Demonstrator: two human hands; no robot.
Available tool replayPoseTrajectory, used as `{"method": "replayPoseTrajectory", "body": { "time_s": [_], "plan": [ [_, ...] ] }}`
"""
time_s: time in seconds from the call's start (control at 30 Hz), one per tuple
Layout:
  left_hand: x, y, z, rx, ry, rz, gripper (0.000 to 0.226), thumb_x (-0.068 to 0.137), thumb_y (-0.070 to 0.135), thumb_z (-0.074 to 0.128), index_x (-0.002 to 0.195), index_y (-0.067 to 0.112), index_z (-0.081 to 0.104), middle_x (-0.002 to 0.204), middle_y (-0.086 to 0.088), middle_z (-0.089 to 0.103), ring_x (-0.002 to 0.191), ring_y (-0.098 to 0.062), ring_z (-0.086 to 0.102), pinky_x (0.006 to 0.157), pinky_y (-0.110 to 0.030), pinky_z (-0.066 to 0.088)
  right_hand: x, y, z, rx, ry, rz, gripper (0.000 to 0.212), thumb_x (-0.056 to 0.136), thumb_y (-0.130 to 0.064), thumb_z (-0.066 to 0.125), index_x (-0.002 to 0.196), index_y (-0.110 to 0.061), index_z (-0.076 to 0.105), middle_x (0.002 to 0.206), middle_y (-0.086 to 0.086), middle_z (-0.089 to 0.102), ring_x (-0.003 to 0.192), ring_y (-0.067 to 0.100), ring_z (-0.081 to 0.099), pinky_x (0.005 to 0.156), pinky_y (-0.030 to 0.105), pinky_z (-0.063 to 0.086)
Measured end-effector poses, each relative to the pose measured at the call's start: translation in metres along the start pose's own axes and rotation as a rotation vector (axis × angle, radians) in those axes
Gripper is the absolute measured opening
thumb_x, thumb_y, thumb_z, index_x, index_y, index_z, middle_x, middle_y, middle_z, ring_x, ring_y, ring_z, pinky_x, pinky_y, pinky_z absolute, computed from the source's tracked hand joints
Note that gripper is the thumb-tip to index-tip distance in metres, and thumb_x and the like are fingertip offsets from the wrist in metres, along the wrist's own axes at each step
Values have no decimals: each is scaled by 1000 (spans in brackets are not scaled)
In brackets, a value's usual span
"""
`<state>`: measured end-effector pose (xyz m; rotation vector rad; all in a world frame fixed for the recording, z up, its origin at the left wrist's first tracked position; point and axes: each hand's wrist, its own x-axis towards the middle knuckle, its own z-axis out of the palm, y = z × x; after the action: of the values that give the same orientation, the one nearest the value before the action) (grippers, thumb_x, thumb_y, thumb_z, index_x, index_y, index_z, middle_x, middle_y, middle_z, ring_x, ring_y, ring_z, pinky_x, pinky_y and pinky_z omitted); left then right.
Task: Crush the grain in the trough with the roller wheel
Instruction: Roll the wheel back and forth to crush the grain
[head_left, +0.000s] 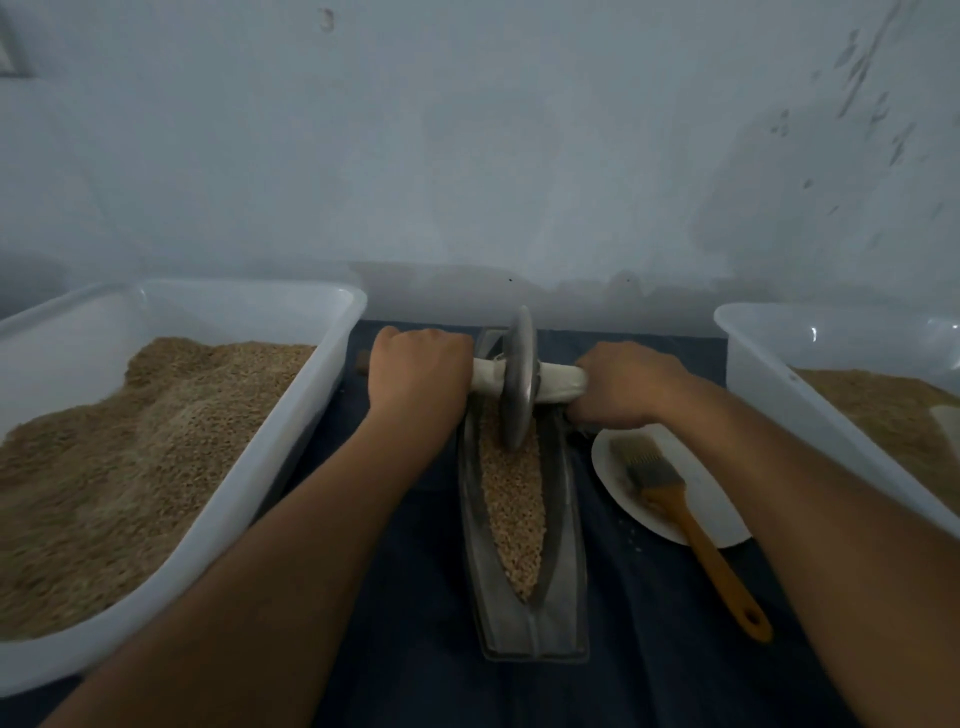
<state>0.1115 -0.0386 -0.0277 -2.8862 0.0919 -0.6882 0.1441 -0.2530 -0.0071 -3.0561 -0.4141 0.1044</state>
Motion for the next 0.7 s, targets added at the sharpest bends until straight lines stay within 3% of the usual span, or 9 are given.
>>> {"method": "replayPoseTrajectory", "body": {
  "time_s": [0.07, 0.2, 0.3, 0.5, 0.7],
  "plan": [
    [-6, 1, -2, -1, 26, 6, 15, 90, 17, 61, 91, 26, 49, 80, 6, 50, 73, -18, 50, 74, -34, 28, -7, 0, 7, -28, 64, -5, 21, 71, -51, 65, 77, -31, 60, 76, -8, 63, 67, 12, 59, 53, 26, 39],
    [-33, -2, -10, -43, -5, 8, 28, 86, 15, 67, 98, 24, 44, 97, 1, 58, 89, -22, 59, 78, -35, 32, -32, -4, 26, -134, 348, -29, 23, 78, -54, 61, 81, -35, 48, 71, -11, 53, 58, 11, 45, 48, 26, 25],
    [-60, -2, -23, -58, -35, 16, 39, 82, 15, 71, 107, 22, 42, 106, -2, 58, 97, -24, 58, 84, -37, 39, -59, -10, 37, -148, 496, -60, 28, 83, -54, 64, 86, -35, 43, 79, -9, 61, 61, 16, 43, 48, 28, 20],
    [-102, 5, -44, -8, 60, 103, 50, 77, 15, 71, 110, 21, 34, 108, -3, 47, 100, -23, 49, 89, -36, 38, -120, -14, 50, 31, 614, -196, 26, 84, -35, 71, 94, -17, 55, 87, 2, 62, 73, 26, 58, 61, 41, 44],
    [-117, 4, -42, -2, 132, 112, 45, 76, 16, 66, 105, 22, 32, 100, 0, 41, 91, -20, 44, 83, -35, 35, -138, -14, 52, -60, 651, -214, 27, 82, -30, 75, 95, -16, 56, 85, 2, 60, 71, 25, 56, 61, 39, 44]
  ]
}}
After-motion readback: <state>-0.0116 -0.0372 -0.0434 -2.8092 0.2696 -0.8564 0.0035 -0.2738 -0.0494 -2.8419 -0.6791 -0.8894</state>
